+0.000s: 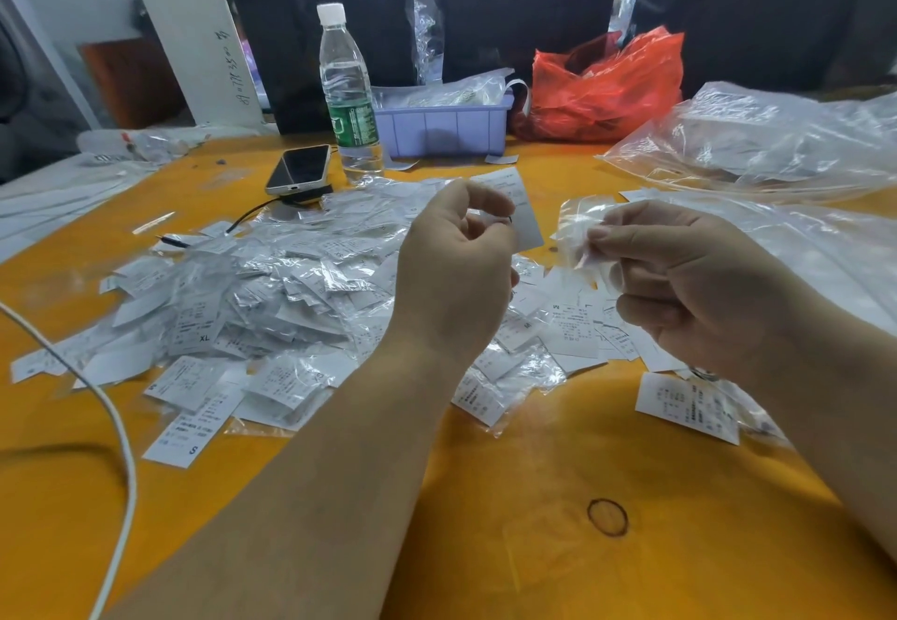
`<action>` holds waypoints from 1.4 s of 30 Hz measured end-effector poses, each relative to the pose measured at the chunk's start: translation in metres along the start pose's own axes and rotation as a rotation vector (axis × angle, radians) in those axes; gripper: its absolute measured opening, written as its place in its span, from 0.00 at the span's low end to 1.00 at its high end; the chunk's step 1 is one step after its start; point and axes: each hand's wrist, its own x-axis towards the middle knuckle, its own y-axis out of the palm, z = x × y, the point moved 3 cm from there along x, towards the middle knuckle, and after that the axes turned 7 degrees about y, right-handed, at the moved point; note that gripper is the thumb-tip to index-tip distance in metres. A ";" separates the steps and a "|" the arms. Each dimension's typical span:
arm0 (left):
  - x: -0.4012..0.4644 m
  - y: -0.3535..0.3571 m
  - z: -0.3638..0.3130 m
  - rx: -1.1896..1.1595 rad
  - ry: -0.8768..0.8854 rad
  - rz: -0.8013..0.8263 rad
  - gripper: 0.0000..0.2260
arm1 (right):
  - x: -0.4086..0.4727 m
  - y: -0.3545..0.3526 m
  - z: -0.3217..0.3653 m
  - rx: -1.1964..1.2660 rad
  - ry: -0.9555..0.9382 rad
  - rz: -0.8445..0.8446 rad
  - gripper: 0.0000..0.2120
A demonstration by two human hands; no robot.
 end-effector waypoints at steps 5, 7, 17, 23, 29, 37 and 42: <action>-0.003 0.004 0.000 -0.010 -0.045 0.034 0.07 | -0.002 0.001 0.003 0.034 -0.075 -0.055 0.10; -0.006 0.010 -0.001 -0.024 -0.069 0.115 0.05 | -0.004 0.002 0.002 0.035 -0.107 -0.071 0.08; -0.009 0.018 -0.001 -0.112 -0.134 0.260 0.09 | -0.003 0.002 -0.002 0.070 -0.151 -0.110 0.12; -0.002 0.010 0.003 -0.218 -0.199 0.112 0.06 | -0.005 0.004 -0.002 0.058 -0.104 -0.104 0.13; 0.003 0.001 0.004 -0.115 -0.139 0.094 0.06 | -0.006 0.009 -0.002 -0.057 -0.030 0.037 0.13; 0.003 0.000 -0.004 0.030 -0.095 0.357 0.13 | -0.003 -0.006 0.004 -0.084 0.225 0.410 0.19; 0.002 0.001 -0.004 0.091 -0.058 0.388 0.08 | -0.003 -0.003 0.002 -0.364 0.205 0.306 0.14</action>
